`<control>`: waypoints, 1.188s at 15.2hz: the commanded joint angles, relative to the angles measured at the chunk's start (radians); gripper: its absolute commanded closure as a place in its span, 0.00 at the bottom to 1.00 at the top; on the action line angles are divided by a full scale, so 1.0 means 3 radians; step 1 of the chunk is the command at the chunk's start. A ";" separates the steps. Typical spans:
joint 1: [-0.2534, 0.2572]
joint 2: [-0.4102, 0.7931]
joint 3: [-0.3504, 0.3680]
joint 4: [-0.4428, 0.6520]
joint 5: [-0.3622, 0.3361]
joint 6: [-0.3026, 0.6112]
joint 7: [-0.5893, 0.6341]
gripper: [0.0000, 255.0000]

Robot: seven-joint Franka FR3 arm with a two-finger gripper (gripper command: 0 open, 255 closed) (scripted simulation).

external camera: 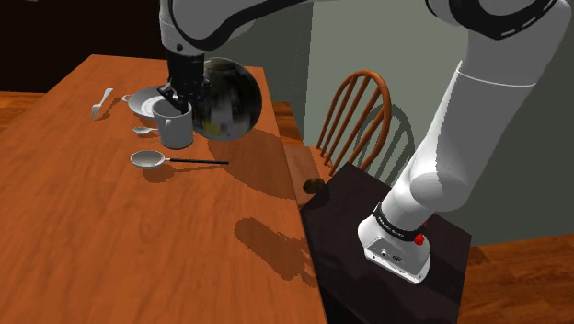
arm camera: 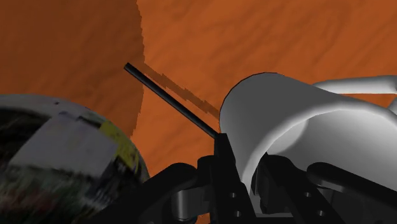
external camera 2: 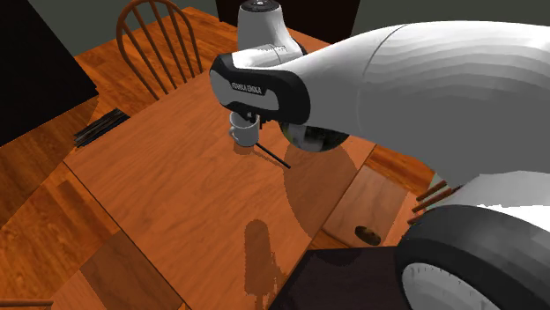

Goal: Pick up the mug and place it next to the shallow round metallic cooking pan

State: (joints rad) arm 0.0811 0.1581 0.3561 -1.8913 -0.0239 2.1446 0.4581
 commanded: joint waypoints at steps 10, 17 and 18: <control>0.0162 0.1566 -0.0190 0.2296 -0.0391 -0.0783 -0.0123 1.00; 0.0209 0.1897 -0.0231 0.2628 -0.0440 -0.0784 -0.0157 1.00; 0.0205 0.1901 -0.0232 0.2589 -0.0441 -0.0742 -0.0155 1.00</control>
State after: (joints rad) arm 0.1435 0.7249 0.2871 -1.1083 -0.1556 1.9116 0.4119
